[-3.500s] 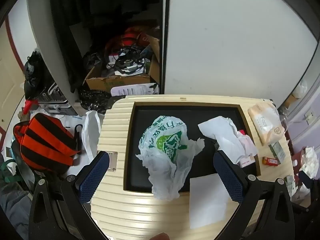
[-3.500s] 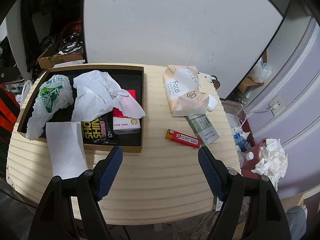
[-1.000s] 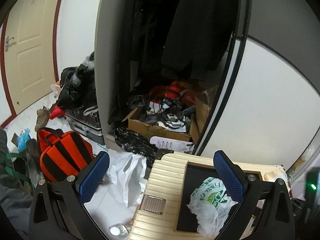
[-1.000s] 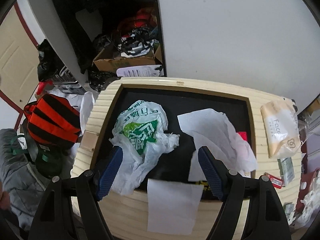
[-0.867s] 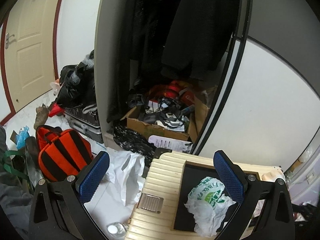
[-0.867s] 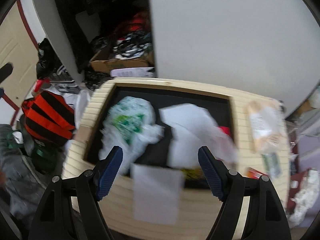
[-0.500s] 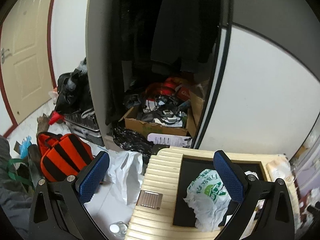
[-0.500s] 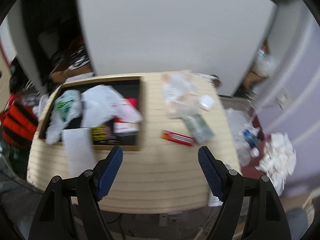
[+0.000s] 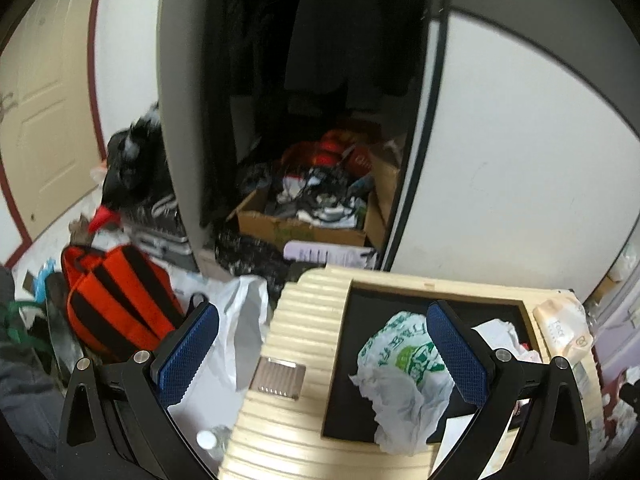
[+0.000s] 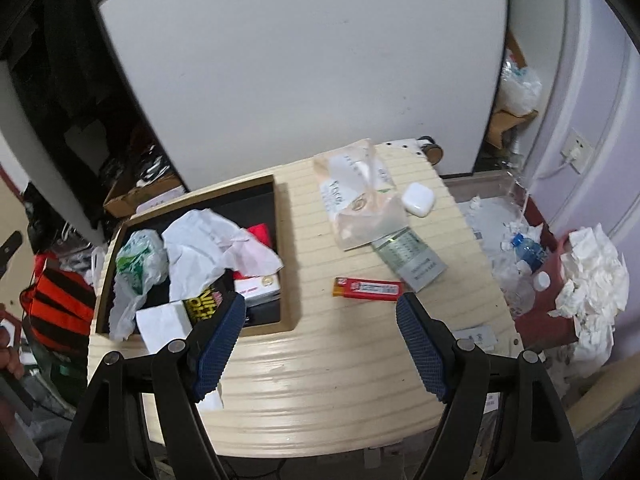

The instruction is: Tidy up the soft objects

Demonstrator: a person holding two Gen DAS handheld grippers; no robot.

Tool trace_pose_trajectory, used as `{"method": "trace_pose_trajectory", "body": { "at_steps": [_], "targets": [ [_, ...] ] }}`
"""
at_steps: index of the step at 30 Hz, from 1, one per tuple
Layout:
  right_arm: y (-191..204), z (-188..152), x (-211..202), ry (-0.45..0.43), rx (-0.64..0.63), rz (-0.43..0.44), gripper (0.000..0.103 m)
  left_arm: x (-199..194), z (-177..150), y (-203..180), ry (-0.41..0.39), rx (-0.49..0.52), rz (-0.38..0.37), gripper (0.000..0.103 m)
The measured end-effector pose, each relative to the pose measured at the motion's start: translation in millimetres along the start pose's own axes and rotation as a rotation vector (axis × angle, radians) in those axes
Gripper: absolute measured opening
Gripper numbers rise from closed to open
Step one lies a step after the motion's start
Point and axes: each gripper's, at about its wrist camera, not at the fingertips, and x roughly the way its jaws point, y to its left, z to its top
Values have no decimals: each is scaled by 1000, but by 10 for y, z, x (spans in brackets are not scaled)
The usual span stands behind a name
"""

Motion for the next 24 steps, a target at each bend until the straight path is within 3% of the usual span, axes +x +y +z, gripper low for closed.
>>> {"method": "trace_pose_trajectory", "body": {
  "at_steps": [4,11,16,20,24],
  "targets": [
    [14,27,-8,-25,-13,3,76,67,-18,-17,31,-31,37,103],
    [-8,6,41,-27,-12,-20,77,77,-36,-33,46,-51,18,103],
    [90,108,76,-20,23,52,76,144,-65,64,45,-81,53,103],
    [227,196,178,40,41,151,77,286,-138,156,101,-137,102,103],
    [382,304,116,27,-15,194,77,427,-198,135,157,-138,204,103]
  ]
}}
